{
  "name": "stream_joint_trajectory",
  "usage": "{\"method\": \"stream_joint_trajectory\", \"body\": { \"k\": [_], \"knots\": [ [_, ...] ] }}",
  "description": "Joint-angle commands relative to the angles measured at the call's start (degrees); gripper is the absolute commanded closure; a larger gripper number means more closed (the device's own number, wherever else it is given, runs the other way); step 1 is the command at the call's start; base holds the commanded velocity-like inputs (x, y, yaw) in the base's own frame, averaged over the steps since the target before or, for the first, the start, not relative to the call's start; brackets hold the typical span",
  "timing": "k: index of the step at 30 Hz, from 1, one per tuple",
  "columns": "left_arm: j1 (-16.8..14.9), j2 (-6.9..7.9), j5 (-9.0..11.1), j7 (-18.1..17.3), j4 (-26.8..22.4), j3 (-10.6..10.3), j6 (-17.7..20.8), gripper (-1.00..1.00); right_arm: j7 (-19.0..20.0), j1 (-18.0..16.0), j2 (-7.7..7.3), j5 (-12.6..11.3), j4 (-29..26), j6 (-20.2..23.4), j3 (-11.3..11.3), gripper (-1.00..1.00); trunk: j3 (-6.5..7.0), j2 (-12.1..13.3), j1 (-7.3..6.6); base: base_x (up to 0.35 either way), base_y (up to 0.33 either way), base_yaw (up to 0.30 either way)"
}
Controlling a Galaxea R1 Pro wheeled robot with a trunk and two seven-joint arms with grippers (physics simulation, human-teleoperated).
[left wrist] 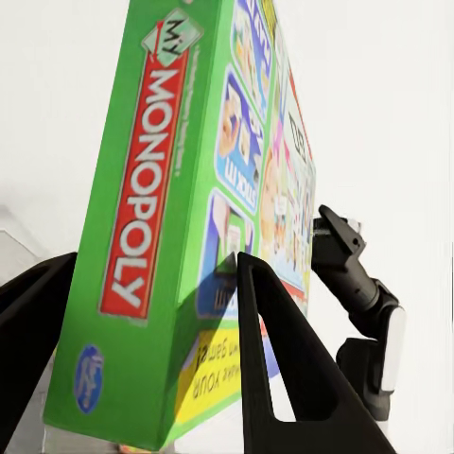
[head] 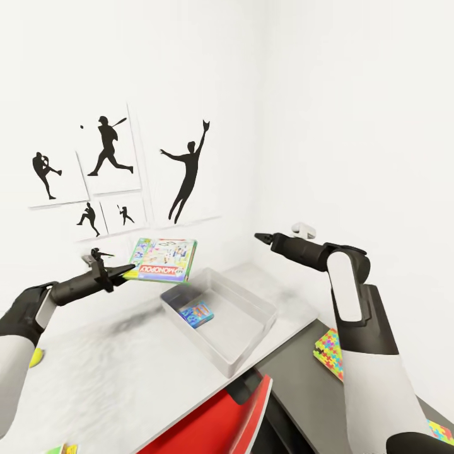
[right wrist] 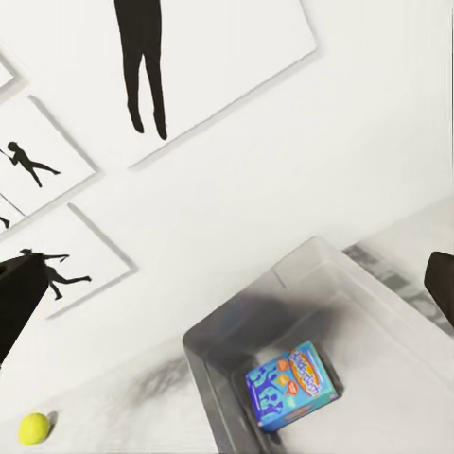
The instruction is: Put all the toys in the child's room - the three board games (two on the bed and one on the table), the two jigsaw puzzles on the table, and the tennis ball on the table - inside the toy box on the table in the child's room.
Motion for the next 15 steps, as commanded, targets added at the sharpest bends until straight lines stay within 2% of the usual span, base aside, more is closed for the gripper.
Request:
{"method": "stream_joint_trajectory", "body": {
  "k": [1,5,8,10,11,14,15],
  "knots": [
    [-0.04,-1.01,0.09,0.64,0.01,0.07,0.58,1.00,-0.05,-0.06,0.06,-0.16,-0.05,0.29,-0.57,-1.00,-0.05,-0.07,0.03,0.000,0.000,0.000],
    [-0.04,-5.12,0.20,5.18,-0.04,0.28,0.50,1.00,-0.05,-0.09,0.06,-0.17,-0.09,0.56,-2.80,-1.00,-0.05,-0.07,0.03,0.000,0.000,0.000],
    [-0.04,-9.75,0.27,10.71,-0.21,0.82,0.36,1.00,-0.08,-0.10,0.06,-0.14,-0.20,0.88,-4.38,-1.00,-0.05,-0.07,0.03,0.000,0.000,0.000],
    [-0.04,-13.28,0.29,14.49,-0.86,3.02,0.26,1.00,-0.13,-0.14,0.01,-0.03,-0.28,0.88,-4.78,-1.00,-0.05,-0.07,0.03,0.000,0.000,0.000],
    [-0.04,-14.26,0.29,15.53,-1.16,3.78,0.24,1.00,-0.15,-0.15,-0.07,0.03,-0.35,0.88,-4.84,-1.00,-0.05,-0.07,0.03,0.000,0.000,0.000],
    [-0.04,-20.89,0.30,23.21,-4.36,9.08,0.05,1.00,-0.27,-0.18,-2.09,-0.03,-0.90,0.88,-5.02,-1.00,-0.05,-0.07,0.03,0.000,0.000,0.000],
    [-0.02,-22.06,0.30,24.68,-5.05,10.05,-0.08,1.00,-0.28,-0.18,-2.52,-0.05,-0.93,0.88,-5.04,-1.00,-0.05,-0.07,0.03,0.000,0.000,0.000]
  ]
}}
